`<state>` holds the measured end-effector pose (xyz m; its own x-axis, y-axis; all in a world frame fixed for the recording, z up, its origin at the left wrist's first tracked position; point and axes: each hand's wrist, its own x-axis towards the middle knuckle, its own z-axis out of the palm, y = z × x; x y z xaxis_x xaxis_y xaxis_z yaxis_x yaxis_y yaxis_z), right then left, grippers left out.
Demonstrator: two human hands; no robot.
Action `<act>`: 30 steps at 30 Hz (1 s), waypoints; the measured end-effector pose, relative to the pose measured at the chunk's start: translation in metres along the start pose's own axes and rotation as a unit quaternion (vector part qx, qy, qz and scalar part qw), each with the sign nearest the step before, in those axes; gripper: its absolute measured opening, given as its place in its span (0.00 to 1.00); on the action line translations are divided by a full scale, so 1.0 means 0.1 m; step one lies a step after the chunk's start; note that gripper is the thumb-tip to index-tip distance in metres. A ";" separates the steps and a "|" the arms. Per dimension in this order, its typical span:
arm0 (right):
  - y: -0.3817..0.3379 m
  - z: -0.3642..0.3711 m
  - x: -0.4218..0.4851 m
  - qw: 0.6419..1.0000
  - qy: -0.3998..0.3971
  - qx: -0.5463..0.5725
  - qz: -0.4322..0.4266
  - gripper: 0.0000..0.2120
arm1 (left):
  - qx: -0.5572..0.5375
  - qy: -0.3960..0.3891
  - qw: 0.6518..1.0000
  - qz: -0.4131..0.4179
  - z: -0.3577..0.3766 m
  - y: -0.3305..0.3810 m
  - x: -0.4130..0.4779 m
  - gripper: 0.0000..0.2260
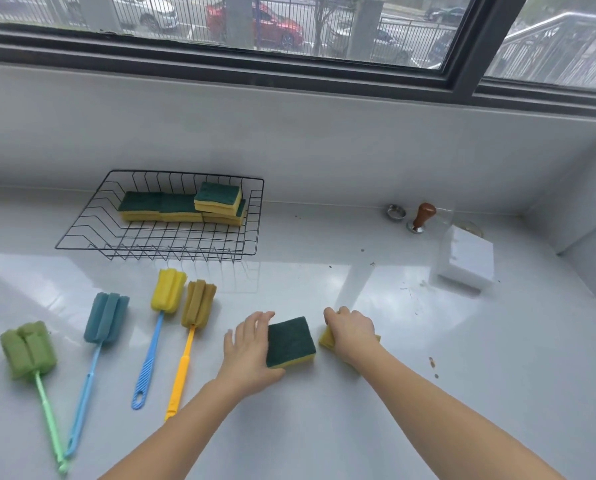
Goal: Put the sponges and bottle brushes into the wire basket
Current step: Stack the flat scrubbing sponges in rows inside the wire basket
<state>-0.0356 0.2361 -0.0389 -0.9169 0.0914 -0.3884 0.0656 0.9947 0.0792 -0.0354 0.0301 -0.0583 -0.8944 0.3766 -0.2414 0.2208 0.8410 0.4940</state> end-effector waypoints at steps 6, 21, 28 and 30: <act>-0.01 0.01 -0.03 1.000 0.006 0.005 0.006 0.20 | 0.079 0.026 0.993 0.080 0.15 0.29 0.06 0.24; 0.05 0.07 -0.11 0.993 0.029 0.119 0.003 0.18 | 0.121 0.030 0.992 0.021 0.11 0.40 0.23 0.21; 0.12 -0.14 -0.10 0.886 0.166 0.432 0.030 0.26 | 0.144 0.031 0.989 0.024 0.11 0.41 0.25 0.21; 0.12 -0.06 -0.13 0.882 0.157 0.444 -0.009 0.29 | 0.145 0.036 0.988 0.026 0.11 0.41 0.24 0.20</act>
<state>-0.0249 0.2468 -0.0270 -0.9755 0.1966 -0.0985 0.2053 0.6533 -0.7287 -0.0439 0.0780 -0.0529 -0.9015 0.4033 -0.1572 0.3607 0.9007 0.2423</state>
